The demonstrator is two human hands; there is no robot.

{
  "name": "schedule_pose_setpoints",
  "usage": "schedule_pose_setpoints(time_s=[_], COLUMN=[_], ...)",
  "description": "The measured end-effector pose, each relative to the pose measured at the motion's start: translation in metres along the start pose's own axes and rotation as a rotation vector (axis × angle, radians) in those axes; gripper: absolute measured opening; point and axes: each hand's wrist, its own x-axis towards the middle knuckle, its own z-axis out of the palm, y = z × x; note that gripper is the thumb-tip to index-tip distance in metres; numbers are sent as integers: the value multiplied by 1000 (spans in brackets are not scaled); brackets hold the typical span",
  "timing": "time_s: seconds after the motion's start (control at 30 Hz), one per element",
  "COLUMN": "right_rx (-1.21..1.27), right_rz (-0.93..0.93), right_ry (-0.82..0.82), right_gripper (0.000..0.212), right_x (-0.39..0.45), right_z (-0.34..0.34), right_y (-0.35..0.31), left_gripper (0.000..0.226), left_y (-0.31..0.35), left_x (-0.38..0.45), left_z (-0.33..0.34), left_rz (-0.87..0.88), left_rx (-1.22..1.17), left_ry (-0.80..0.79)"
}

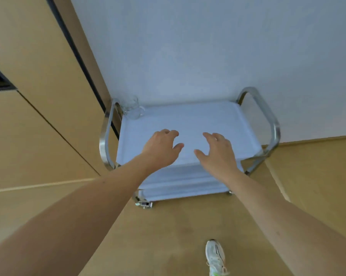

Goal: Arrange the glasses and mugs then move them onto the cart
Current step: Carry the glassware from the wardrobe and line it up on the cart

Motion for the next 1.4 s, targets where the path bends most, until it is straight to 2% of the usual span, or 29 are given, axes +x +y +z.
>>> schedule_pose_setpoints(time_s=[0.37, 0.5, 0.67, 0.97, 1.1, 1.4], right_rx=[12, -23, -68, -122, -143, -207], right_rz=[133, 193, 326, 565, 684, 913], right_ry=[438, 543, 606, 696, 701, 761], right_gripper=[66, 67, 70, 70, 64, 68], right_x=[-56, -89, -139, -226, -249, -261], right_z=[-230, -294, -360, -432, -448, -480], right_y=[107, 176, 272, 415, 458, 546], left_gripper=[54, 55, 57, 59, 59, 61], left_y=[266, 377, 511, 696, 753, 871], left_x=[26, 36, 34, 23, 21, 64], left_z=[-81, -72, -33, 40, 73, 141], left_rz=[518, 667, 879, 1117, 1204, 1420], left_rx=[145, 156, 183, 123, 117, 28], left_ry=[152, 184, 148, 48, -18, -85])
